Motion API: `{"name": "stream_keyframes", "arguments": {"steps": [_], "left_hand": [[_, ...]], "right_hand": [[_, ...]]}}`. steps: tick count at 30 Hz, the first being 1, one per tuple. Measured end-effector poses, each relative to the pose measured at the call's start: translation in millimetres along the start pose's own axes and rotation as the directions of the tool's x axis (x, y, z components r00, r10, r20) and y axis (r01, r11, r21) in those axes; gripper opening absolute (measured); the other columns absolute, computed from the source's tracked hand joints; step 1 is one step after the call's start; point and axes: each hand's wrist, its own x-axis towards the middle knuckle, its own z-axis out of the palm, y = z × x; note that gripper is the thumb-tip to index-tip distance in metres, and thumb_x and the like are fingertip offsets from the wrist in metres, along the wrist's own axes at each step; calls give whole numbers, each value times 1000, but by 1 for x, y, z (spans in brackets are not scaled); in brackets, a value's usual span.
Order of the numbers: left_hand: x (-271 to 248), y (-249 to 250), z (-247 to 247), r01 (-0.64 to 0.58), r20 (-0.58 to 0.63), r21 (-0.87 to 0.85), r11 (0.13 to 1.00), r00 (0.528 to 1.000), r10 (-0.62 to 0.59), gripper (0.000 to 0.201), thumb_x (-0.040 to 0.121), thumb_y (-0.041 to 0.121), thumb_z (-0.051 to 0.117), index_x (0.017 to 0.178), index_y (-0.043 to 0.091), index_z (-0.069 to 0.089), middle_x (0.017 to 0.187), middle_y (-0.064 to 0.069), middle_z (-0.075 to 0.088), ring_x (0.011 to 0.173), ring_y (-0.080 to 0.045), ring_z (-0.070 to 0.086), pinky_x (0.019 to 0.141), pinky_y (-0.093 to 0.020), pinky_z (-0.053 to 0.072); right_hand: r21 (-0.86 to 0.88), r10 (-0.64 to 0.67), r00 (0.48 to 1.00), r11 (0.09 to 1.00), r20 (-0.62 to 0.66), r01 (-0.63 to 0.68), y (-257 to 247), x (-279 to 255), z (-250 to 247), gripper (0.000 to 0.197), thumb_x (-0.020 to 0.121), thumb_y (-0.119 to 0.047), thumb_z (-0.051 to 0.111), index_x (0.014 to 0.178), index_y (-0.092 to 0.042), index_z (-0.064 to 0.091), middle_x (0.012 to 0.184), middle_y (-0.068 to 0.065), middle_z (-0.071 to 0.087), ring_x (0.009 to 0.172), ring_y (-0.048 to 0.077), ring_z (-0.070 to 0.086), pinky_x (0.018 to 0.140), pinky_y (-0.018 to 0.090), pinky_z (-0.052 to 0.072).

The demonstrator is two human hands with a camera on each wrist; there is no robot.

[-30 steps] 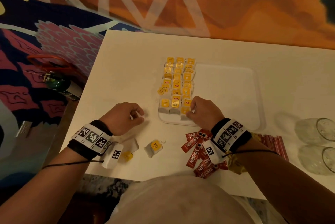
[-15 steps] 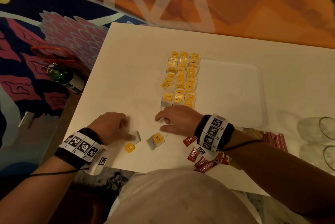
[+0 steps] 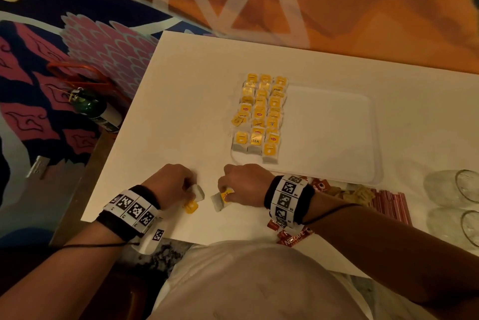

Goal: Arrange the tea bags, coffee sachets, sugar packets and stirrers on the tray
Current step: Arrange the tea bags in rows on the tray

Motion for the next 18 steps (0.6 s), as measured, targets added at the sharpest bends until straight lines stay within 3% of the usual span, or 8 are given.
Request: {"name": "stream_keyframes", "arguments": {"steps": [6, 10, 13, 15, 18], "left_hand": [[5, 9, -7, -70, -7, -39, 997, 998, 69, 22, 79, 31, 76, 71, 17, 61, 68, 6, 59, 64, -7, 54, 58, -21, 37], [12, 16, -18, -141, -18, -150, 979, 990, 140, 24, 81, 26, 78, 67, 28, 58, 63, 13, 57, 57, 3, 51, 57, -14, 35], [17, 20, -22, -175, -40, -229, 957, 985, 171, 11, 86, 22, 74, 82, 26, 64, 68, 12, 60, 58, 4, 52, 61, -19, 40], [19, 25, -24, -177, -57, -332, 927, 984, 167, 10, 88, 19, 72, 92, 22, 64, 68, 10, 61, 54, 1, 52, 60, -21, 42], [21, 32, -30, -179, -47, -441, 879, 983, 177, 10, 91, 13, 67, 94, 19, 60, 59, 9, 58, 50, -5, 51, 57, -24, 46]], "right_hand": [[130, 33, 995, 991, -90, -21, 11, -14, 0, 14, 95, -29, 61, 101, -21, 70, 105, -1, 61, 91, 21, 61, 74, 35, 48], [250, 101, 981, 966, -164, -57, 19, -25, -7, 15, 96, -28, 60, 105, -20, 69, 97, -4, 70, 91, 17, 63, 73, 30, 46], [352, 138, 966, 934, -219, -53, 26, -35, -13, 13, 96, -23, 61, 106, -19, 68, 78, -18, 61, 74, 0, 58, 75, 29, 49], [461, 177, 955, 886, -239, -49, 33, -41, -15, 14, 95, -18, 62, 107, -21, 69, 70, -23, 53, 66, -6, 56, 72, 21, 47], [552, 221, 940, 833, -259, -44, 42, -51, -22, 21, 98, -19, 59, 112, -26, 72, 94, -21, 65, 80, -2, 62, 72, 8, 41]]}}
